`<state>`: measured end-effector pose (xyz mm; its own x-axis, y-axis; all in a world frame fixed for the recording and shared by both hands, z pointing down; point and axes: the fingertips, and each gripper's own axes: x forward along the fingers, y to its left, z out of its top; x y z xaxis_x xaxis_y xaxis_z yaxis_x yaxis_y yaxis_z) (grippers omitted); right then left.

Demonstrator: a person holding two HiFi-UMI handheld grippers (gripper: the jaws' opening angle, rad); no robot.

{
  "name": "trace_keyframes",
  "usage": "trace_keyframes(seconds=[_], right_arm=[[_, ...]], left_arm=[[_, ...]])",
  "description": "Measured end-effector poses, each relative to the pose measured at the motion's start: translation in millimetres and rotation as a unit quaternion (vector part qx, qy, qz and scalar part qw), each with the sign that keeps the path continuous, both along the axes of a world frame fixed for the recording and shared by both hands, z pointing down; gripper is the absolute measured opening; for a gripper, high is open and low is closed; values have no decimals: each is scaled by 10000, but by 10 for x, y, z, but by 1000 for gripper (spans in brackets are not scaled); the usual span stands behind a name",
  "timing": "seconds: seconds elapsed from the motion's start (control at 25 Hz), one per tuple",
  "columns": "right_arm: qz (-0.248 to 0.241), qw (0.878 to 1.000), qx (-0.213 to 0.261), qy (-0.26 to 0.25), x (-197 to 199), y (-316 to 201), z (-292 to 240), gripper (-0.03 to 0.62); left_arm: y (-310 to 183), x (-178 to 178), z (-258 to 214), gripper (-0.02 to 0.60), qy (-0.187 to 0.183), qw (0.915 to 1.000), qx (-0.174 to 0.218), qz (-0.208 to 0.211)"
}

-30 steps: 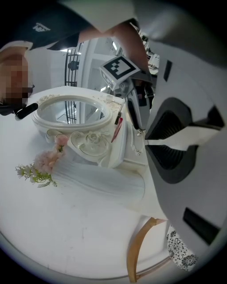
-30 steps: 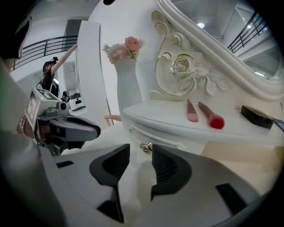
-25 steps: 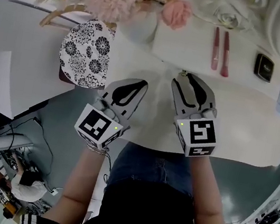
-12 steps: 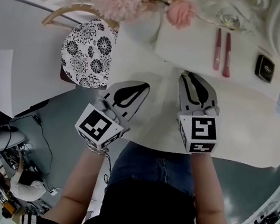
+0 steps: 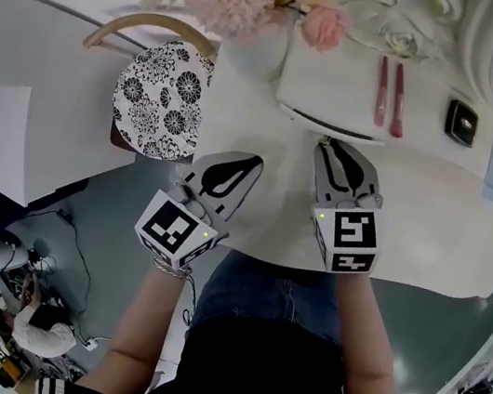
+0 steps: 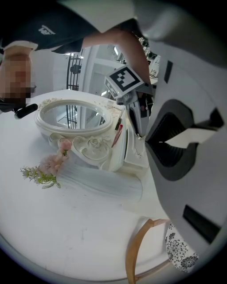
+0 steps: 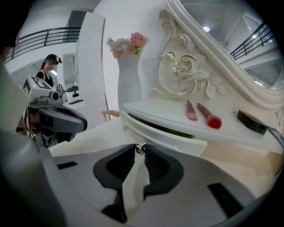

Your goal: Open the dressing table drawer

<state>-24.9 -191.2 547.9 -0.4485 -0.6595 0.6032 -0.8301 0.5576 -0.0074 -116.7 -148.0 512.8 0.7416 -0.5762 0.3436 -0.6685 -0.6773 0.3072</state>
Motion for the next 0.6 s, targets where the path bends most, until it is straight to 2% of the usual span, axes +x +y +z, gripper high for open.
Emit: trace_keyframes(seconds=[0.6], right_arm=[[26,9999,-61,-78,7,239,4,86]], left_arm=[[257,27,-1,17,20,10000,2,15]])
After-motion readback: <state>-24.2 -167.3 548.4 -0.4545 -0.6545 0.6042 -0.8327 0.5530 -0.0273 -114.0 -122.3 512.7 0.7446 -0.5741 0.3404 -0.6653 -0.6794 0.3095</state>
